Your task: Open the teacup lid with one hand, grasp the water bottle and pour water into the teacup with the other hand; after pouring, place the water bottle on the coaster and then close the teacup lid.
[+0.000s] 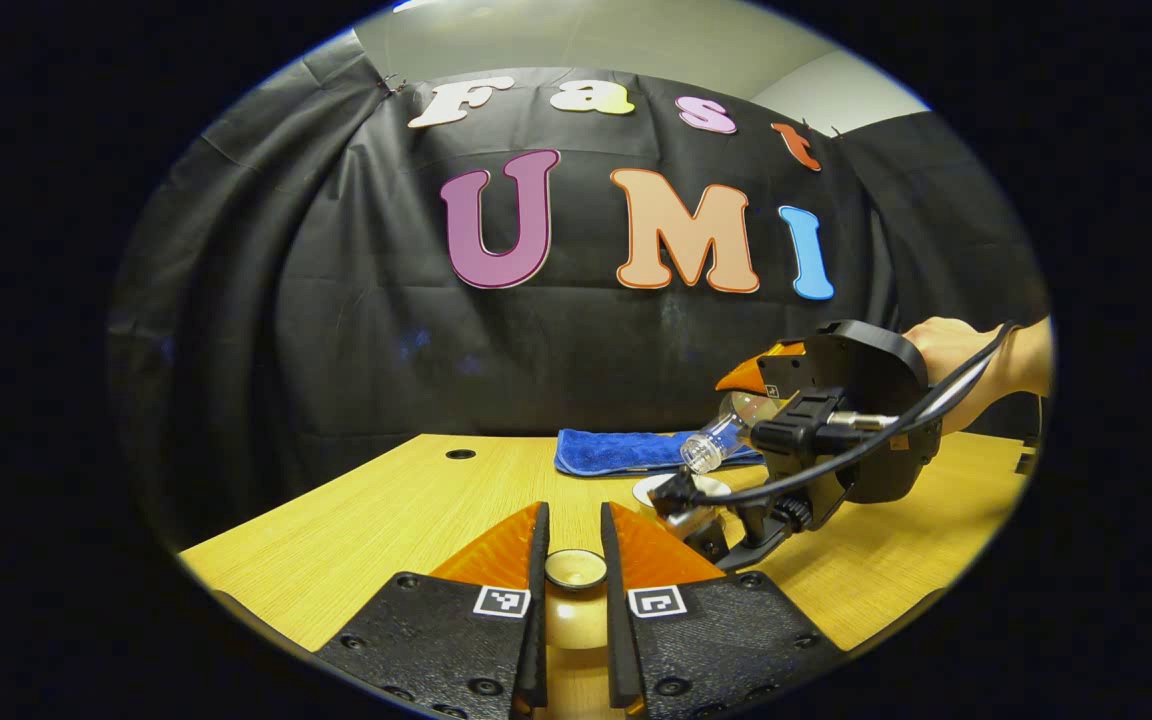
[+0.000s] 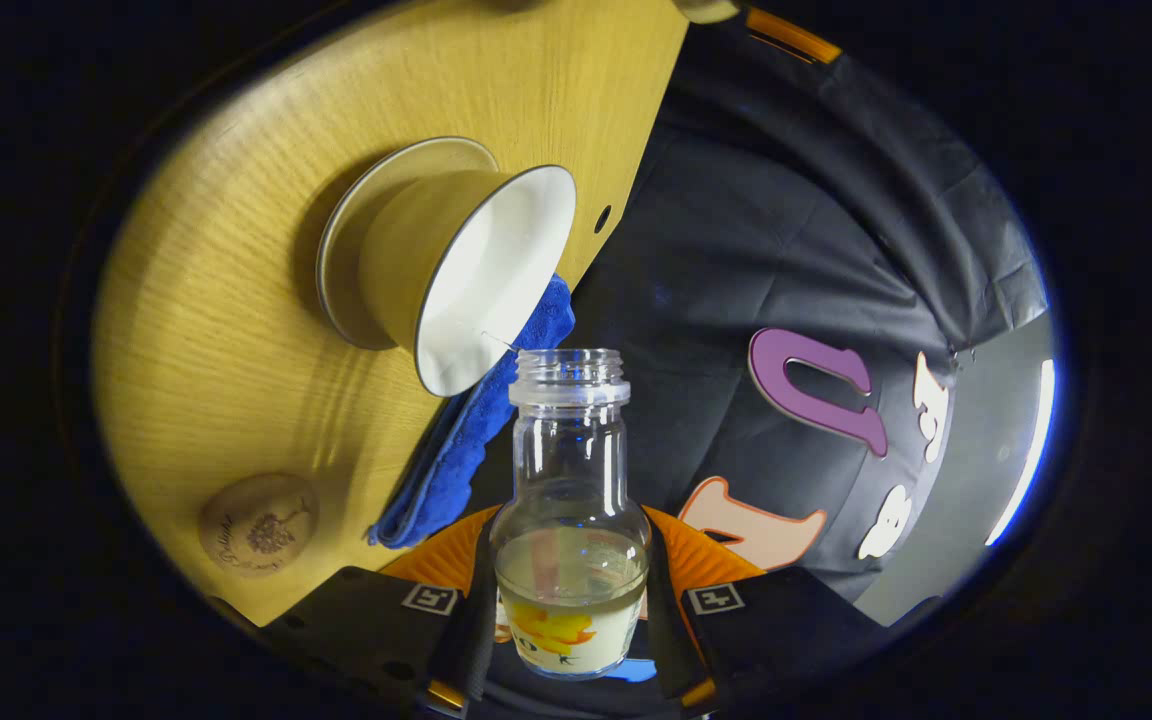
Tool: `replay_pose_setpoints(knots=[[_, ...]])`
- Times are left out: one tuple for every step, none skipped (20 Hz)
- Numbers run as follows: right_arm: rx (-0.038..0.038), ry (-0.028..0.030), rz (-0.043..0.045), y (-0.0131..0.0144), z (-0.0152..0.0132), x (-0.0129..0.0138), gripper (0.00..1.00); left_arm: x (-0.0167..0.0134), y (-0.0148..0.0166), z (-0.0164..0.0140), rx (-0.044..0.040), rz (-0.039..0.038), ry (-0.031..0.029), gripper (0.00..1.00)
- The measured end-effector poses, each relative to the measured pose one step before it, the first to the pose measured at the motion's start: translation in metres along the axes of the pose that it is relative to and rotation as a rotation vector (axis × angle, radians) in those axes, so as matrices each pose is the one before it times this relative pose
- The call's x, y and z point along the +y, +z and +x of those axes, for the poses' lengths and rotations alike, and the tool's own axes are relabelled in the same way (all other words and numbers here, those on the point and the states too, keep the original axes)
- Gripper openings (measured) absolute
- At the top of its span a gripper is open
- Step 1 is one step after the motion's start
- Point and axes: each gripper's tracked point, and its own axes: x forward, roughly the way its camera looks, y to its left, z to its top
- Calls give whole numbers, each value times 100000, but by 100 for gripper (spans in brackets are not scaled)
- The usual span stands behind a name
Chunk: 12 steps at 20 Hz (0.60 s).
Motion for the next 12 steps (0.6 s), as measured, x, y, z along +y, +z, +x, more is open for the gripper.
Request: replay_pose_setpoints(knots=[[412, 1781, 4665, -43, -52, 177, 65, -13, -23, 38, 5, 34, -13, 21], [252, 2543, 7333, -67, -13, 317, 67, 21, 44, -70, -2, -43, 3, 21], [-28, 757, 5705, 48, -67, -108, 65, -22, -25, -7, 41, 31, -20, 21], [598, 1329, 6652, -103, -111, -25, 66, 48, 19, 15, -54, -19, 5, 21], [925, 2411, 7468, -149, -30, 250, 67, 50, 30, -51, 66, 21, -3, 21], [291, 1849, 6941, -150, 68, 213, 68, -61, -19, 30, -26, -22, 7, 21], [291, 882, 6038, -137, -105, -63, 69, -20, 23, 7, 9, 32, -1, 21], [4, 878, 6211, -160, -131, -13, 70, 5, -35, -26, 1, -19, 1, 21], [150, 1000, 6315, -141, -108, -144, 70, -16, 15, 38, 14, 20, -5, 21], [-237, 858, 5939, -157, -111, -187, 70, 13, 4, 38, -28, -7, 4, 21], [-747, 456, 5542, -137, -83, -206, 68, 49, -26, 7, -9, 28, -8, 21], [-825, 369, 5656, 80, -217, -357, 70, -11, 49, -7, -10, 2, 4, 21]])
